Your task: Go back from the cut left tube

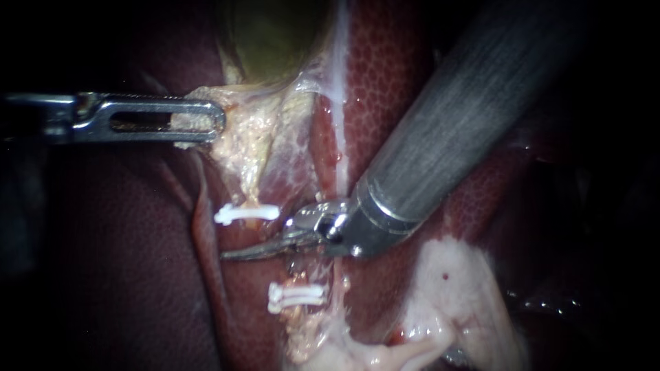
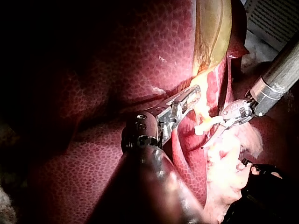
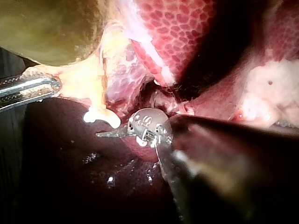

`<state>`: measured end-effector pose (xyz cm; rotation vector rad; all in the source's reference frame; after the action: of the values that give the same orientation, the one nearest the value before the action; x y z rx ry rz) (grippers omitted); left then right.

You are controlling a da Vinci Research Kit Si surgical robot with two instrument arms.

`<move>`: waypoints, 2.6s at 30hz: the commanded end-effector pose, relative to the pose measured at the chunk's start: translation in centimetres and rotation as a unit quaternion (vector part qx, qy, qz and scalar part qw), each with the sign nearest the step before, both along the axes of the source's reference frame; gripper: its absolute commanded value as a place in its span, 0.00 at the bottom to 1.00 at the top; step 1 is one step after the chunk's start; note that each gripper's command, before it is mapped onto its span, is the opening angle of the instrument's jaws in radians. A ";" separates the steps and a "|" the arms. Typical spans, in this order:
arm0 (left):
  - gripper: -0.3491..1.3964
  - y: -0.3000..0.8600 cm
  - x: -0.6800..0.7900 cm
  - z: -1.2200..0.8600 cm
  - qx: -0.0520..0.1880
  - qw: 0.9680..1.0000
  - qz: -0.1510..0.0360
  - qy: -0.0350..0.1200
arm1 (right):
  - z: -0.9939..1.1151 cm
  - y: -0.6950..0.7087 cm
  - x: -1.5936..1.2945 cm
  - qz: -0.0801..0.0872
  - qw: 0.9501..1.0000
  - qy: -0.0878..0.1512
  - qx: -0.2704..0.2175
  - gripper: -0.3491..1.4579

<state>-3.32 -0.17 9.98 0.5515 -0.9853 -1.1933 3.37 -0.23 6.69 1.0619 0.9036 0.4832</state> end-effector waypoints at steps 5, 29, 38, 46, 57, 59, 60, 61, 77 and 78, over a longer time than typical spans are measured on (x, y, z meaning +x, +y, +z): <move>0.00 0.00 0.00 0.00 0.000 1.000 0.000 0.000 | 0.01 0.00 0.00 0.000 1.000 -0.001 0.000 0.00; 0.00 0.00 0.00 0.00 0.000 1.000 0.000 0.000 | -0.06 -0.05 0.07 0.007 0.999 0.043 -0.025 0.95; 0.00 0.00 0.00 0.00 0.000 1.000 0.000 0.000 | -0.17 -0.10 -0.23 0.006 0.993 0.067 -0.097 0.98; 0.00 0.00 0.01 0.00 0.000 1.000 0.000 0.000 | -0.23 0.01 -0.80 0.024 0.986 0.066 -0.153 0.98; 0.00 0.00 0.01 0.00 0.000 1.000 0.000 0.000 | -0.77 0.60 -1.69 0.050 0.973 0.047 -0.219 0.98; 0.00 0.00 0.01 0.00 0.000 1.000 0.000 0.000 | -0.88 0.67 -1.82 0.054 0.970 0.040 -0.231 0.98; 0.00 0.00 0.01 0.00 0.000 1.000 0.000 0.000 | -0.93 0.69 -1.87 0.057 0.970 0.037 -0.236 0.98; 0.00 0.00 0.01 0.00 0.000 1.000 0.000 0.000 | -0.99 0.71 -1.92 0.060 0.969 0.032 -0.240 0.98; 0.00 -0.11 -0.21 0.24 -0.007 1.000 -0.004 0.004 | -1.21 0.76 -2.00 0.073 0.965 0.012 -0.252 0.98; 0.00 -0.11 -0.25 0.28 -0.007 1.000 -0.003 0.001 | -1.21 0.76 -2.00 0.073 0.965 0.012 -0.252 0.98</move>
<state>-3.59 -0.29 10.29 0.5357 -0.9927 -1.1904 1.37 0.53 5.47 0.5399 1.0616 0.3335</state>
